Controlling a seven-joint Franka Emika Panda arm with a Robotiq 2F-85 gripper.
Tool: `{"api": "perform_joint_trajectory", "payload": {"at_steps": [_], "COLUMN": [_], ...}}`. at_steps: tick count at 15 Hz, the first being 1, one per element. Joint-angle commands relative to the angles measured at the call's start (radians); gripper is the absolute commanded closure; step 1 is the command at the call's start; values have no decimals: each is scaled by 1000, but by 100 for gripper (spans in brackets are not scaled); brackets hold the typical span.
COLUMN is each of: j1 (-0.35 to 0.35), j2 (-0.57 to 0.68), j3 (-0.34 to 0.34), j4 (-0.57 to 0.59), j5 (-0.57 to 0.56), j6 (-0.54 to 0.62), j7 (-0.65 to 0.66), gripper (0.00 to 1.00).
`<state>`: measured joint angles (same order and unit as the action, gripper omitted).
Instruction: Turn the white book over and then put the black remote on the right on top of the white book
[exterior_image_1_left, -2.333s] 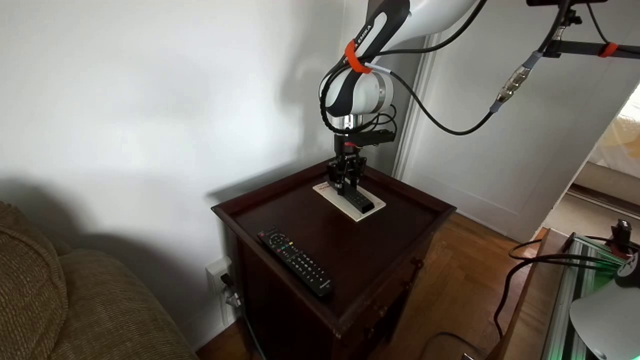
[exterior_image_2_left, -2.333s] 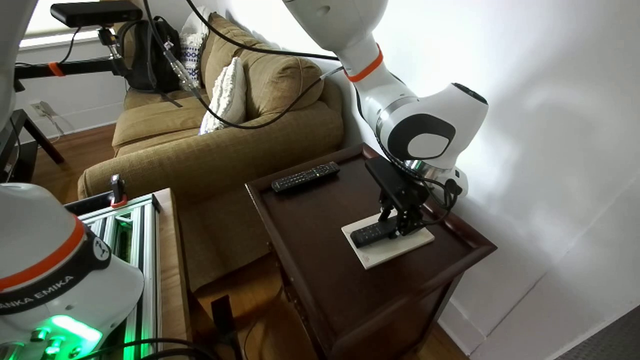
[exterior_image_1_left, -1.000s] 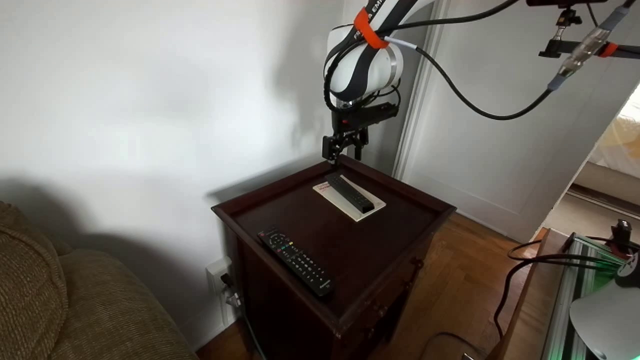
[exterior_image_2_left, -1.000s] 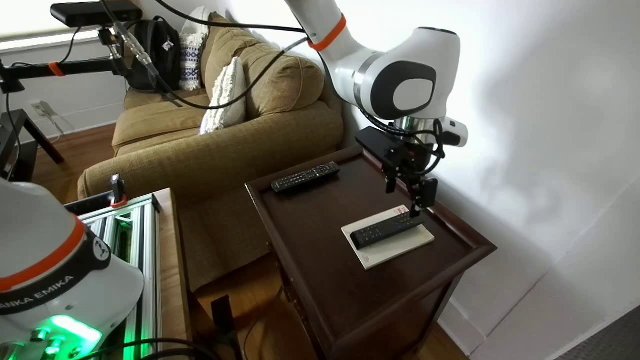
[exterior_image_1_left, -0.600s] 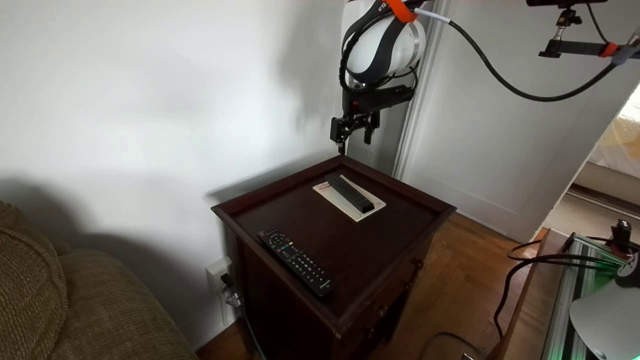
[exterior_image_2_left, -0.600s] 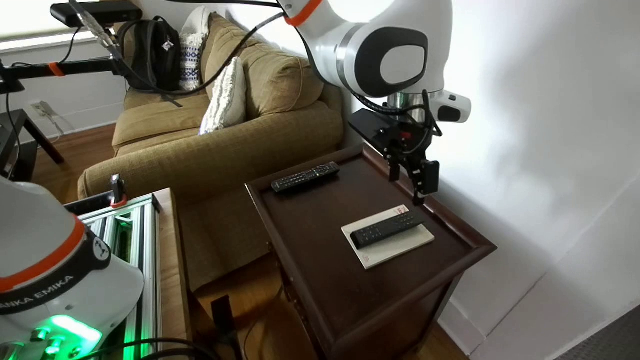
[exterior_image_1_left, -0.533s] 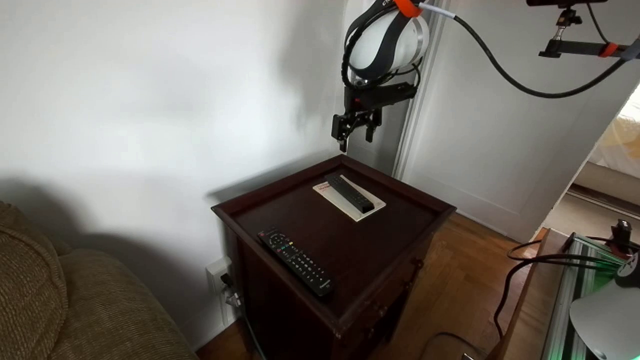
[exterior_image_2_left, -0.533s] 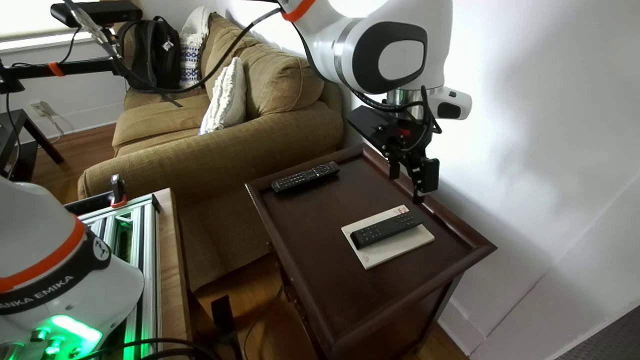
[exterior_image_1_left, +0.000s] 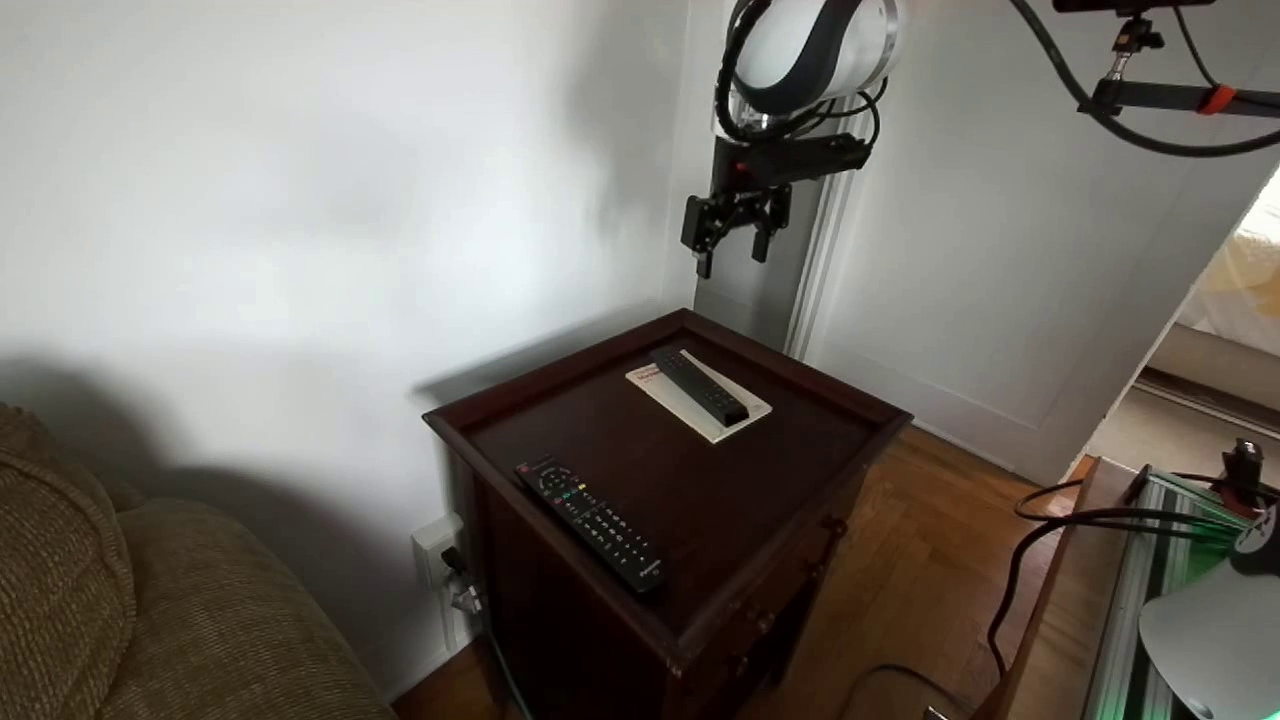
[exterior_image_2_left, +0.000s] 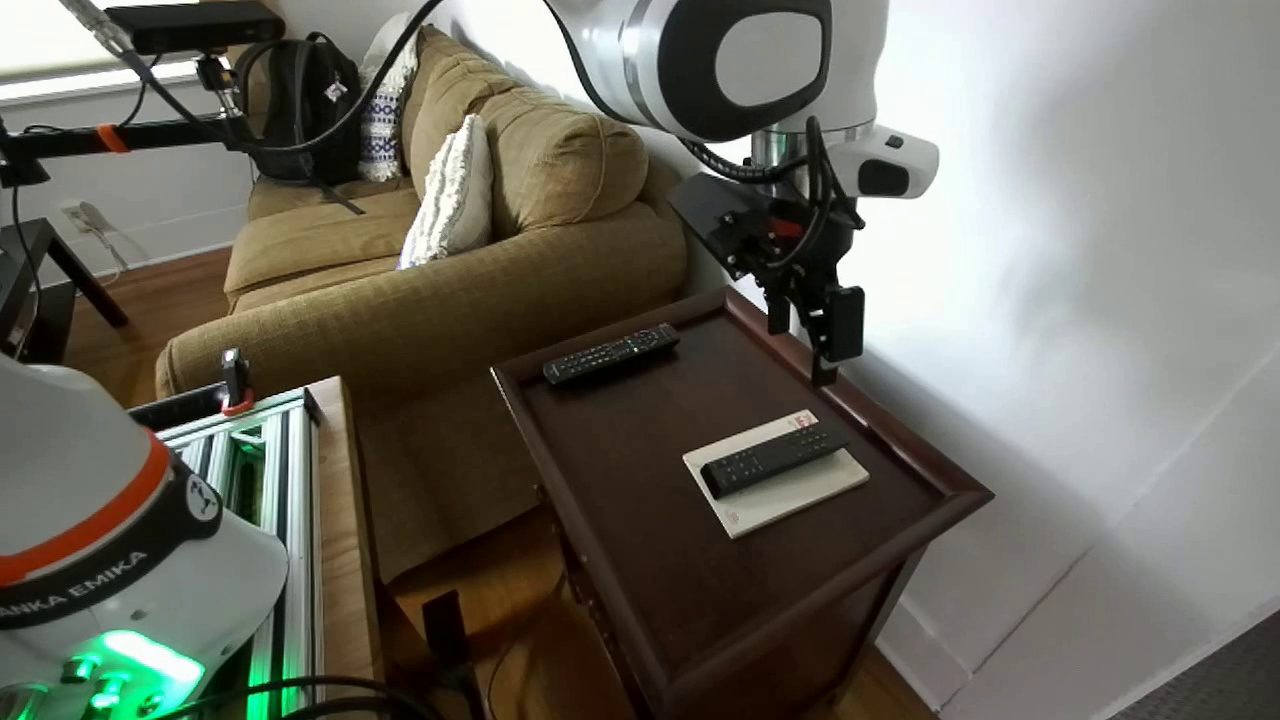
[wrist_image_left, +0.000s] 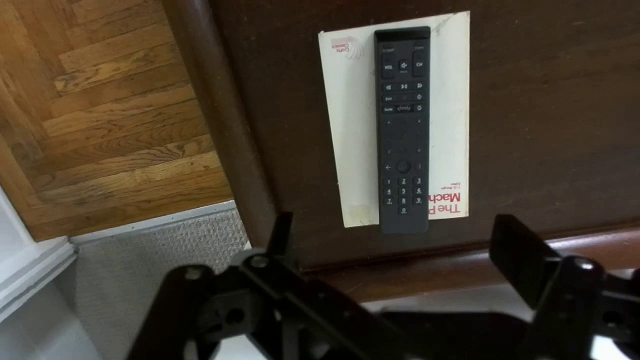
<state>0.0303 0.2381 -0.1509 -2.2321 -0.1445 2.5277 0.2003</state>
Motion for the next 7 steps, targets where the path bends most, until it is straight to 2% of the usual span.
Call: {"api": "perform_joint_trajectory", "payload": {"at_steps": [1, 7], "j1": [-19, -21], "j2": [-15, -38], "j3": [17, 19], "j4": [-9, -29], "j5": [-5, -5], "j6": [-4, -4], "j7": [4, 5], "gripper": [0, 0]}}
